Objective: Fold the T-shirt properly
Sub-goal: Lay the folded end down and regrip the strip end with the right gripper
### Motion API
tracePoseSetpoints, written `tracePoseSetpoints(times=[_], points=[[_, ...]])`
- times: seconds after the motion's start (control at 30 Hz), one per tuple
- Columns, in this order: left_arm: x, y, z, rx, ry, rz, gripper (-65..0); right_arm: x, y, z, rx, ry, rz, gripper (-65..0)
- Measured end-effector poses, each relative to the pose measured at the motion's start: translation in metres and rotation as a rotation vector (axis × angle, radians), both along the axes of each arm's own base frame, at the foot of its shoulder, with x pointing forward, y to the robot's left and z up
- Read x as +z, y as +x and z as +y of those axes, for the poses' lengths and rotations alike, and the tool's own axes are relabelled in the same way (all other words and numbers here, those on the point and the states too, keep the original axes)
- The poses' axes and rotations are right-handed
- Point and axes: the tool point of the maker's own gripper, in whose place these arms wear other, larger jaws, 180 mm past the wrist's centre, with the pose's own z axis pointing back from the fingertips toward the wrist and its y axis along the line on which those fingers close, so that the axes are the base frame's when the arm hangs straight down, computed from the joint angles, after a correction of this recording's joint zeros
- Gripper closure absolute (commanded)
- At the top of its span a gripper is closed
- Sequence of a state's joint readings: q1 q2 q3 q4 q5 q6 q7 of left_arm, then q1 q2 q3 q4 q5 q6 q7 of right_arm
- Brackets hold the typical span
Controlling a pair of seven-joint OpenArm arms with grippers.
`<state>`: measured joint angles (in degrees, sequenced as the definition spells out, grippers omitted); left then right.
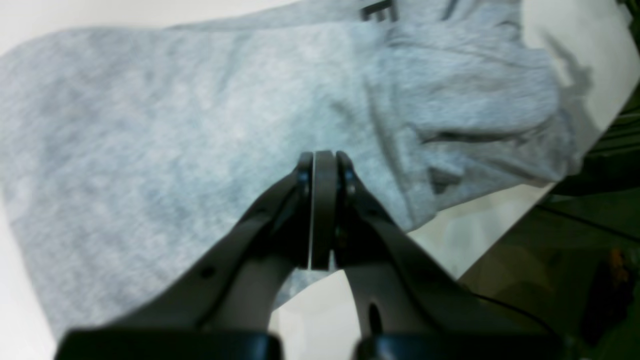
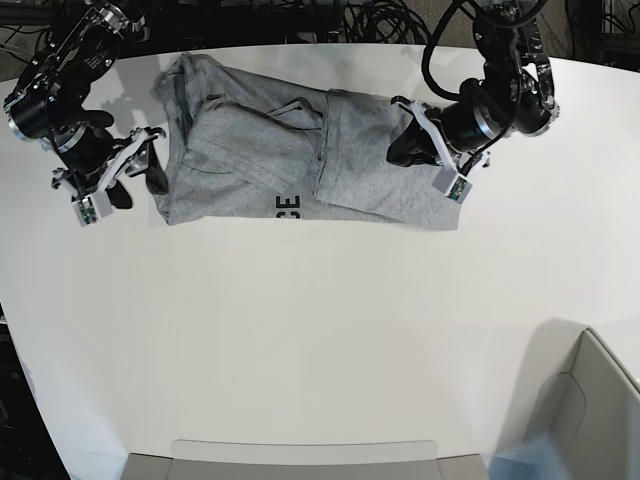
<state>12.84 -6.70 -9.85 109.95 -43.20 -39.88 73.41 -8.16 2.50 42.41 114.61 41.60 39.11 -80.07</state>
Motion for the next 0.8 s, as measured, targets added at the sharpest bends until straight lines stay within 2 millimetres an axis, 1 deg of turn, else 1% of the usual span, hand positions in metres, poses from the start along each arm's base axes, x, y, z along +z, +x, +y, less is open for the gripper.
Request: tracePoseSetpoints(times=[0.07,0.13,0.2,0.23,0.3,0.37,0.43,0.5,0.57,0.6,0.67,0.8], points=[[0.0,0.001,0.001,-0.001,0.004,-0.001,0.0,-0.014,-0.011,0.01,0.014,0.053,0.052,-36.7],[0.0,0.001,0.002,-0.001,0.007,-0.002,0.0,-0.026,-0.016,0.007,0.001,0.074,0.089,-36.7],[-0.001,0.0,0.002,0.0,0.009,0.001,0.0,-0.041,-0.019,0.0,-0.027,0.115,0.134,-36.7],[-0.001,0.0,0.002,-0.001,0.008,0.001,0.0,-0.051,-0.023,-0.006,-0.059,0.142,0.16,-36.7],[0.0,0.0,0.001,0.0,0.003,0.0,0.0,-0.07,-0.037,-0.019,-0.111,0.161,0.229,-36.7],[0.0,0.0,0.002,-0.001,0.007,0.001,0.0,-0.084,-0.049,-0.024,-0.137,0.178,0.283,-36.7],[-0.002,-0.002,0.002,-0.001,0.008,0.006,0.0,-0.091,-0.055,-0.024,-0.141,0.187,0.312,-36.7],[-0.004,-0.006,0.001,-0.001,0.004,0.018,0.0,-0.092,-0.056,-0.023,-0.14,0.199,0.311,-36.7],[-0.006,-0.008,0.002,-0.001,0.009,0.026,0.0,-0.099,-0.058,-0.021,-0.144,0.221,0.332,-36.7],[-0.006,-0.008,0.002,0.0,0.009,0.025,0.0,-0.105,-0.06,-0.018,-0.138,0.238,0.348,-36.7],[-0.005,-0.007,0.002,0.0,0.007,0.022,0.0,-0.109,-0.058,-0.006,-0.114,0.305,0.344,-36.7],[-0.006,-0.008,0.002,-0.001,0.009,0.025,0.0,-0.114,-0.05,0.009,-0.083,0.379,0.344,-36.7]])
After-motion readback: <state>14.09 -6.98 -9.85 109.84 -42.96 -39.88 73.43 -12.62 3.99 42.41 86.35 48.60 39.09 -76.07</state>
